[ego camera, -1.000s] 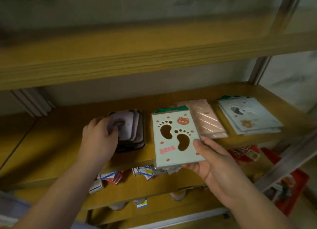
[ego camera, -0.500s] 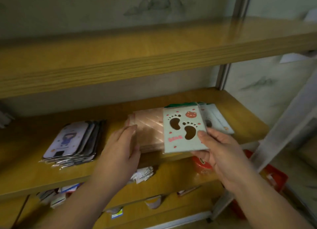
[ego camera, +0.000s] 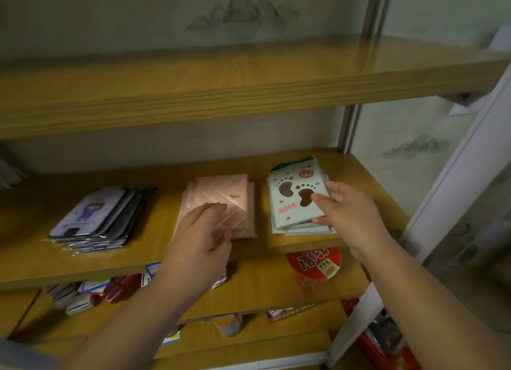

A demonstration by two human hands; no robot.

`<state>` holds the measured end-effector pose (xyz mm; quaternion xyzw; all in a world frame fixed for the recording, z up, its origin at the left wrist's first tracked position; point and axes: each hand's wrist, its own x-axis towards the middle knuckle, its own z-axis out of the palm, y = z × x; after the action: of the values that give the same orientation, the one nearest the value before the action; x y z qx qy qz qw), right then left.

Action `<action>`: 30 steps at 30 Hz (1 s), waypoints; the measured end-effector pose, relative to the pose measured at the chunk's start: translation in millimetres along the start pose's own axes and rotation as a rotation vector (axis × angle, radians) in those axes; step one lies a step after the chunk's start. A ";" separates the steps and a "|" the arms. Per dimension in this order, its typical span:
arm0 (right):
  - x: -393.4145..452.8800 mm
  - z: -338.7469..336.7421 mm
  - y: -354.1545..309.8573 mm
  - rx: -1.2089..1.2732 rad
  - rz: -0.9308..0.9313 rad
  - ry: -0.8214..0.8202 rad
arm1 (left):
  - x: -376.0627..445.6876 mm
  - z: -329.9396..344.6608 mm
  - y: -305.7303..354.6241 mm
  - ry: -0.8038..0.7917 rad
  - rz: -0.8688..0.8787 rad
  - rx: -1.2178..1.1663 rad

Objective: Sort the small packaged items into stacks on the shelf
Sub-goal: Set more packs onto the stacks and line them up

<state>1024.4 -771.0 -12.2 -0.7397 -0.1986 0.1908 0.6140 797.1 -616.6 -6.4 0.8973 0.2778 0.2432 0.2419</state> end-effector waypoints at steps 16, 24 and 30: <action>-7.3 14.1 4.5 -0.844 -0.375 0.177 | -22.5 -13.4 2.3 0.022 -0.021 0.098; -21.5 18.3 0.1 -0.842 -0.579 0.175 | -19.8 -10.3 -6.4 0.033 0.001 0.157; -32.9 36.8 -2.6 -0.860 -0.689 0.048 | -26.5 -8.3 -13.9 0.012 -0.008 0.188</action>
<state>977.0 -757.3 -14.7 -0.8201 -0.4753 -0.1365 0.2878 767.8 -620.3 -15.9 0.9135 0.3045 0.2203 0.1559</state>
